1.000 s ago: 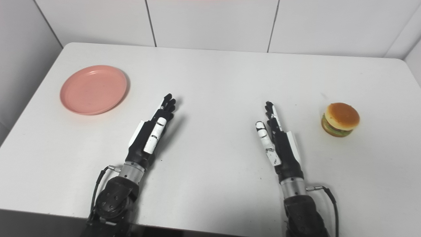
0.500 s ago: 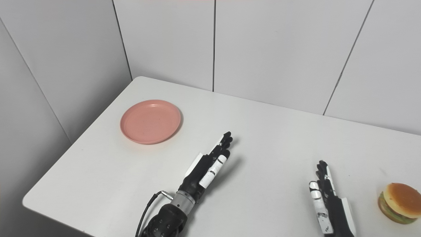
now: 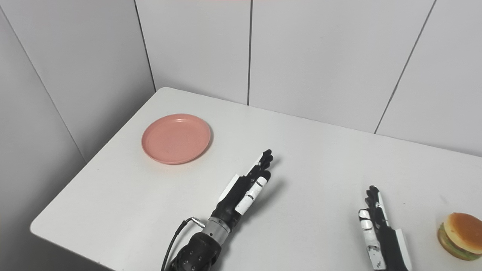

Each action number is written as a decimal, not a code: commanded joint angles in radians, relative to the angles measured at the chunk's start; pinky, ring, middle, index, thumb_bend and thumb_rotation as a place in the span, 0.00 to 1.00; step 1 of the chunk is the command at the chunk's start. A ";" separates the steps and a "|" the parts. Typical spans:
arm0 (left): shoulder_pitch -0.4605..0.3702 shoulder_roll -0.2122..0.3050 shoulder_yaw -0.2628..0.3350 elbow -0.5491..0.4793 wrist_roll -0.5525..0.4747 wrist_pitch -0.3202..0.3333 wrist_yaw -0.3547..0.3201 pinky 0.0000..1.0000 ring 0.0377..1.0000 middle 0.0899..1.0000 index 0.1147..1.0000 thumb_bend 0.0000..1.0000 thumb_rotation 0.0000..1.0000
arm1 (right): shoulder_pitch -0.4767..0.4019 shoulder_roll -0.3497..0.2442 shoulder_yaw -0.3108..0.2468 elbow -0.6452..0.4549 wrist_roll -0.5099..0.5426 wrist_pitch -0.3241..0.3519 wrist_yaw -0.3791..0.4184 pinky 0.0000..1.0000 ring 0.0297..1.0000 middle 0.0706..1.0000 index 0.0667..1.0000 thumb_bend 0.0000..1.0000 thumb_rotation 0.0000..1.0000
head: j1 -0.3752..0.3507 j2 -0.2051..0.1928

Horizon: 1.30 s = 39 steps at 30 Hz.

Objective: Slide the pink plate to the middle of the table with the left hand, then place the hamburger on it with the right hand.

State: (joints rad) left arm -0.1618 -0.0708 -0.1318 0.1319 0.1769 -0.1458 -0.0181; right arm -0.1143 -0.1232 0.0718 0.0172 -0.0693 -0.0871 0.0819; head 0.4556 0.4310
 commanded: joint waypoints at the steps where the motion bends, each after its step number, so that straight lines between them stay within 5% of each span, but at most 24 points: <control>1: 0.108 -0.005 -0.004 0.144 -0.026 -0.012 0.003 1.00 1.00 1.00 1.00 0.52 1.00 | 0.045 -0.007 -0.004 0.009 0.000 0.011 0.004 1.00 1.00 1.00 1.00 0.25 1.00 | 0.001 0.004; 19: 0.082 0.012 0.018 -0.033 -0.082 0.042 -0.023 1.00 1.00 1.00 1.00 0.41 1.00 | 0.028 0.027 0.005 -0.059 -0.011 0.114 0.004 1.00 1.00 1.00 1.00 0.24 1.00 | -0.001 0.018; 39: -0.043 0.049 0.077 -0.312 -0.173 0.183 -0.044 0.99 0.99 1.00 1.00 0.49 1.00 | 0.023 0.023 0.006 -0.056 -0.017 0.088 0.008 1.00 1.00 1.00 1.00 0.20 1.00 | 0.002 0.036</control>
State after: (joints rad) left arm -0.1714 -0.0292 -0.0589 -0.1367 0.0203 0.0328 -0.0590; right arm -0.0957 -0.1010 0.0764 -0.0456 -0.0887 -0.0091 0.0876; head 0.4587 0.4648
